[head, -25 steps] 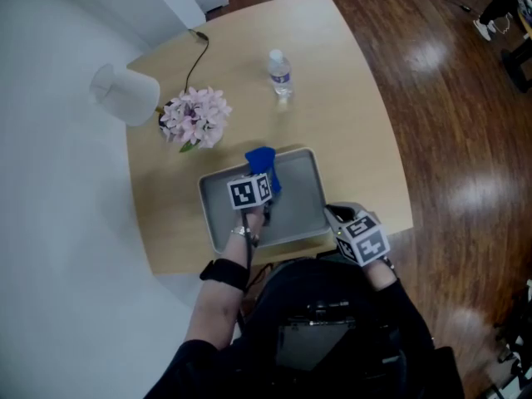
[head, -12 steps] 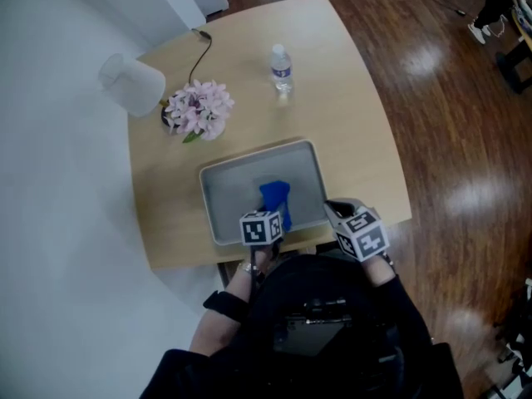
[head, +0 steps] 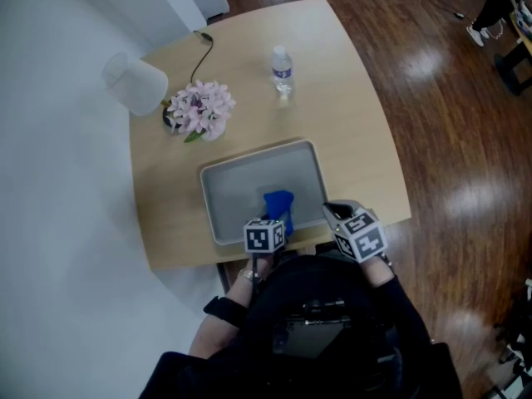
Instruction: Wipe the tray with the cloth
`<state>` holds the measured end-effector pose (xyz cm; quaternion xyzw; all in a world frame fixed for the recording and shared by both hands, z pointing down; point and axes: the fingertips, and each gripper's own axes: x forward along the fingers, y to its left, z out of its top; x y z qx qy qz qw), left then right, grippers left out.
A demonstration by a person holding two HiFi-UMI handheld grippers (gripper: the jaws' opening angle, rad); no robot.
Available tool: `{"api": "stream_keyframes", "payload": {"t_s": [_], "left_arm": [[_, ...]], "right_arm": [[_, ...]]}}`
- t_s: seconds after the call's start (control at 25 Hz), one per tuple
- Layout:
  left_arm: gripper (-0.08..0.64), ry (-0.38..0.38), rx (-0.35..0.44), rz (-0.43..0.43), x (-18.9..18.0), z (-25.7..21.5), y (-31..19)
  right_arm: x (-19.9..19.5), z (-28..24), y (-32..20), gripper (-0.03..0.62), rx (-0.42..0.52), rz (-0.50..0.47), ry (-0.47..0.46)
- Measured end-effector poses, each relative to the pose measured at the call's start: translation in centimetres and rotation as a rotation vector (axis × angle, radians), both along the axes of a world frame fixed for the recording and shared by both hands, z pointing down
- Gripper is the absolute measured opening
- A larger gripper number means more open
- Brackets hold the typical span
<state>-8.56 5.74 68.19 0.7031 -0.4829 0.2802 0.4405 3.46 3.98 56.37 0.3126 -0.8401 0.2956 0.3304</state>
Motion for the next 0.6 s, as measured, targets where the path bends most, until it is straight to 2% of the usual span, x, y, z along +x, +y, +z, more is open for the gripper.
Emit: {"api": "stream_keyframes", "payload": {"t_s": [0.2,0.44,0.6], "left_arm": [[0.116,0.017,0.021,-0.029,0.0,-1.1,-2.5],[0.115,0.021,0.073,-0.065,0.9,-2.3,-11.2],[0.116,-0.012,0.065,-0.106,0.7,-1.3,-16.3]], "right_arm": [[0.4,0.1,-0.6,0.005,-0.006,-0.004,-0.006],[1.4,0.5,-2.0,0.005,-0.017,-0.007,-0.014],[2.4,1.0,-2.9,0.005,-0.035,0.007,-0.022]]}}
